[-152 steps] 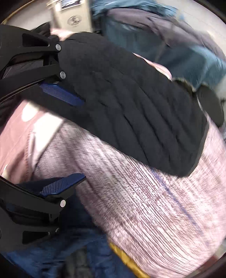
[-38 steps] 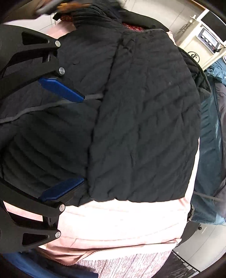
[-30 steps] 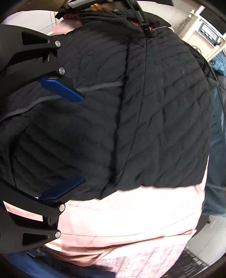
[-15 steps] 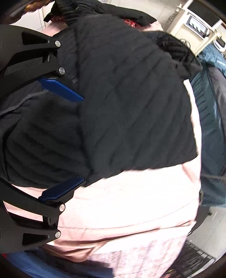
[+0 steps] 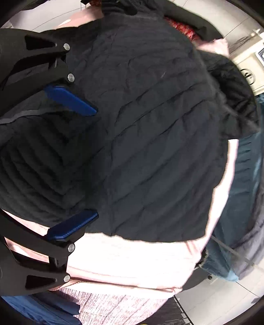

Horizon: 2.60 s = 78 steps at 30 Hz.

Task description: Fold large clothes

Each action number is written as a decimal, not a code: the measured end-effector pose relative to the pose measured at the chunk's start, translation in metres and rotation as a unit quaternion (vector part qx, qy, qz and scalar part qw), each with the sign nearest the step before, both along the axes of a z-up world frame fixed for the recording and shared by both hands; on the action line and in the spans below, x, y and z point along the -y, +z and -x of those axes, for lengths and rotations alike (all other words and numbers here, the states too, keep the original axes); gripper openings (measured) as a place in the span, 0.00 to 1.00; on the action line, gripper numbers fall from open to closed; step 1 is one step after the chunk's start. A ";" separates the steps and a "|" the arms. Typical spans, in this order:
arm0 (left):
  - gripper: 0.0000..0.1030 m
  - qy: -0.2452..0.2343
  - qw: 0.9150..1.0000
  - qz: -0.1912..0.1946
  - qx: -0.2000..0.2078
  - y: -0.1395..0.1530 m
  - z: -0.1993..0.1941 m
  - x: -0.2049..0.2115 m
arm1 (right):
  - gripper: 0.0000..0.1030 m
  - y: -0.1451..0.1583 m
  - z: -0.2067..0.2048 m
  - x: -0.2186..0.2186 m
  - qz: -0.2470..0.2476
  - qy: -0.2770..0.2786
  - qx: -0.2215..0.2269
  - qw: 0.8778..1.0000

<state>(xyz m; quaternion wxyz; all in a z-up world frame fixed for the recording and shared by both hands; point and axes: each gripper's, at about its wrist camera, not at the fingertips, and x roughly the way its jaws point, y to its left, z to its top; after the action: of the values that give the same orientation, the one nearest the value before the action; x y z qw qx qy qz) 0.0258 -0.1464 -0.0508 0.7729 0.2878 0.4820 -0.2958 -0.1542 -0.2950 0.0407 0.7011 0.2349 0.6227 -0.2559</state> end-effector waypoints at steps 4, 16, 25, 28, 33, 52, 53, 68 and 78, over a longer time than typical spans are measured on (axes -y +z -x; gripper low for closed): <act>0.95 0.014 0.996 -0.055 -0.076 -0.052 -0.003 0.015 | 0.95 -0.031 0.001 0.010 -0.028 -0.002 -0.048 0.998; 0.96 0.084 0.963 -0.045 -0.250 -0.111 -0.050 0.004 | 0.96 -0.072 -0.014 0.023 -0.063 -0.002 -0.067 0.996; 0.97 0.081 0.977 -0.052 -0.191 -0.107 -0.032 0.023 | 0.96 -0.083 -0.021 0.039 -0.052 -0.003 -0.059 0.997; 0.96 0.076 0.979 -0.042 -0.184 -0.103 -0.024 0.021 | 0.96 -0.072 -0.008 0.015 -0.027 -0.003 -0.036 0.999; 0.96 0.070 0.981 -0.013 -0.178 -0.090 -0.009 -0.006 | 0.96 -0.059 0.002 0.009 -0.010 -0.005 -0.022 1.000; 0.93 0.186 0.972 0.103 -0.099 0.015 0.042 -0.203 | 0.95 -0.017 0.073 -0.095 -0.025 0.070 0.008 0.997; 0.93 0.209 0.966 0.119 -0.100 0.017 0.037 -0.218 | 0.95 -0.016 0.073 -0.094 -0.027 0.069 0.010 0.997; 0.93 0.483 0.795 0.365 -0.024 0.074 -0.021 -0.414 | 0.95 0.019 0.059 -0.128 -0.010 0.105 0.016 0.994; 0.19 0.441 0.841 0.314 -0.016 0.084 -0.061 -0.366 | 0.95 0.019 0.070 -0.110 0.001 0.084 0.024 0.996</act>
<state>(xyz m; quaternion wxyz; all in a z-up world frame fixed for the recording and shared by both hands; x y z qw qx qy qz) 0.0869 0.2197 0.0335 0.8627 -0.2183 0.4516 -0.0638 -0.2246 -0.1846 0.0600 0.7353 0.1873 0.6226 -0.1911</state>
